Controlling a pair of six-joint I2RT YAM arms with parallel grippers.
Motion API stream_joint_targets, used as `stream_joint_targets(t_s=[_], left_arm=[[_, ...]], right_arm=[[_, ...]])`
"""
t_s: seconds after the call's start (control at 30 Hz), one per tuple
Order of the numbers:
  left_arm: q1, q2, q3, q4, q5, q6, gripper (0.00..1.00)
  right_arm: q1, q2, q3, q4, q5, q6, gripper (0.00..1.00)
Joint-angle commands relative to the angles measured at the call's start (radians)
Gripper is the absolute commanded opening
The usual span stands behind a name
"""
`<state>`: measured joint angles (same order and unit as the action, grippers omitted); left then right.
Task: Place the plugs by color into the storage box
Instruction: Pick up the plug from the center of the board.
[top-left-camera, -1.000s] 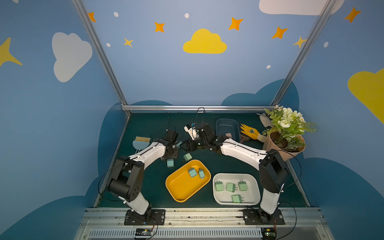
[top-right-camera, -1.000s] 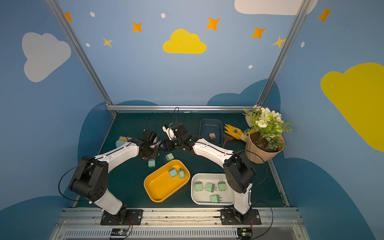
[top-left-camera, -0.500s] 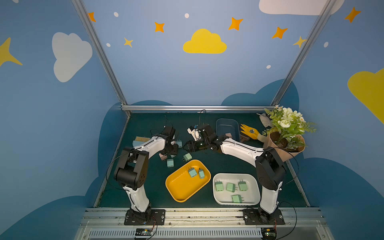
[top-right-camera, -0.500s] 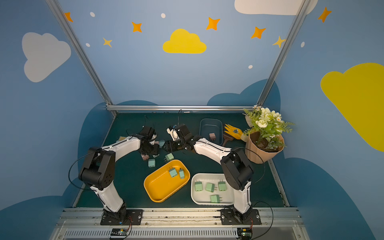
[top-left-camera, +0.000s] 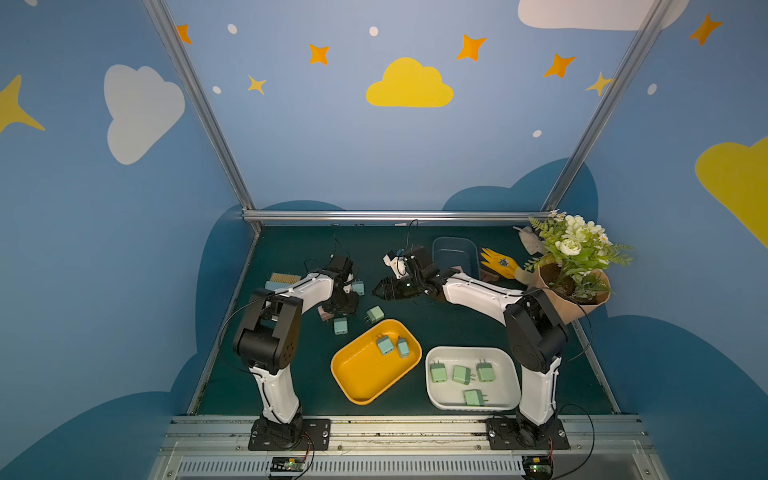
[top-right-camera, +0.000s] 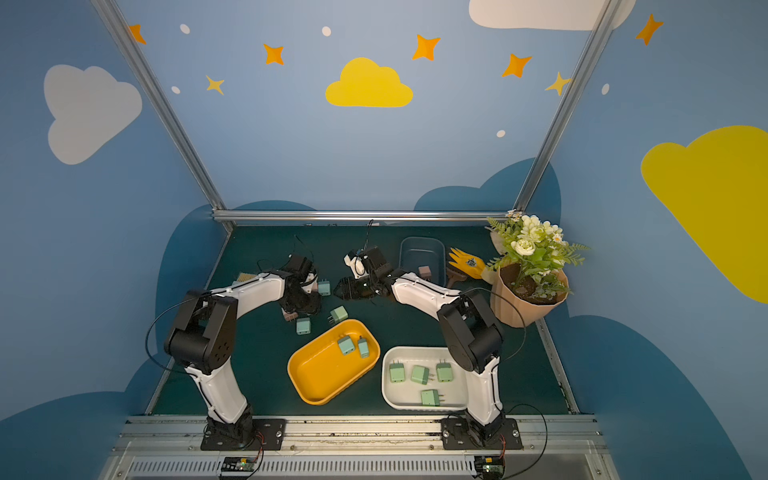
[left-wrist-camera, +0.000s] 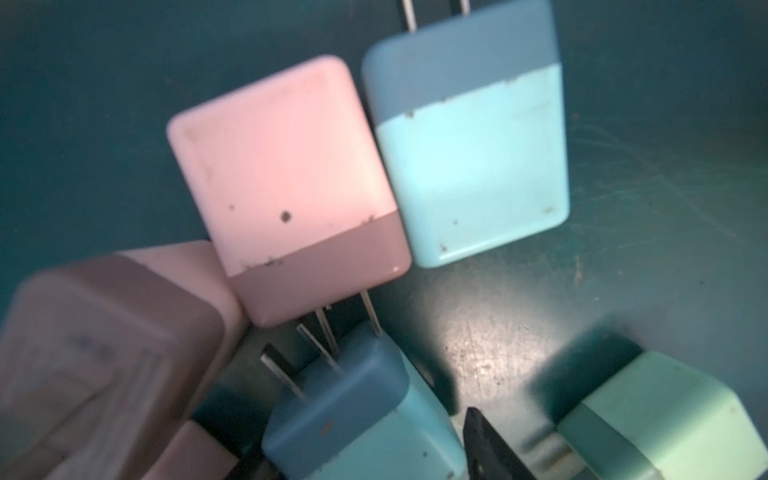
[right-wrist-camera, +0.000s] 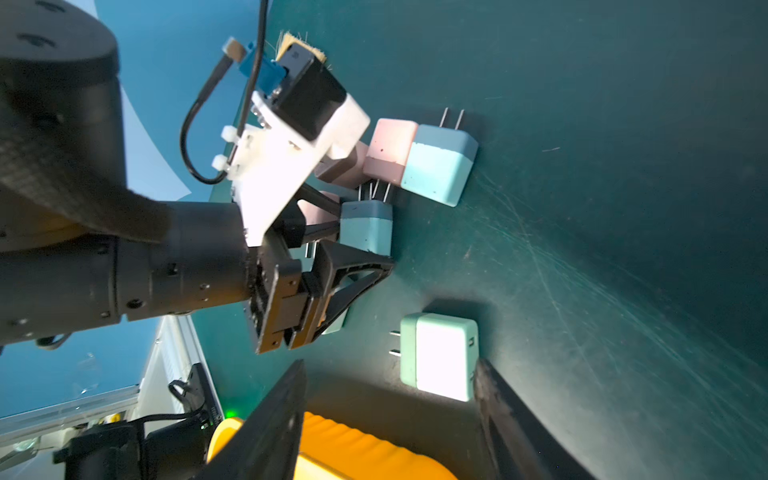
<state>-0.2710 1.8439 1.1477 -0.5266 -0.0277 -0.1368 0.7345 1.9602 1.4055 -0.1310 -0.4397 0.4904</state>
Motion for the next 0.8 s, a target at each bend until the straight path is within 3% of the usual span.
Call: stream_joint_targets(t_s=[0.0,0.43,0.63,0.77], left_arm=[[0.0,0.008,0.005,-0.017,-0.004,0.019,0.63],[-0.003,-0.06,0.005,-0.021,-0.027,0.049,0.54],[-0.016,-0.084,0.031,-0.061,-0.021,0.06,0.43],[-0.037,-0.097,0.021,-0.061,-0.049,0.075,0.43]], right_arm=[[-0.004,0.008,-0.023,0.034,-0.04,0.038,0.62],[0.012,-0.166,-0.148,0.015,0.031,0.048,0.59],[0.058,-0.276,-0.218,-0.015,0.112,0.036,0.59],[0.09,-0.34,-0.264,-0.029,0.148,0.04,0.59]])
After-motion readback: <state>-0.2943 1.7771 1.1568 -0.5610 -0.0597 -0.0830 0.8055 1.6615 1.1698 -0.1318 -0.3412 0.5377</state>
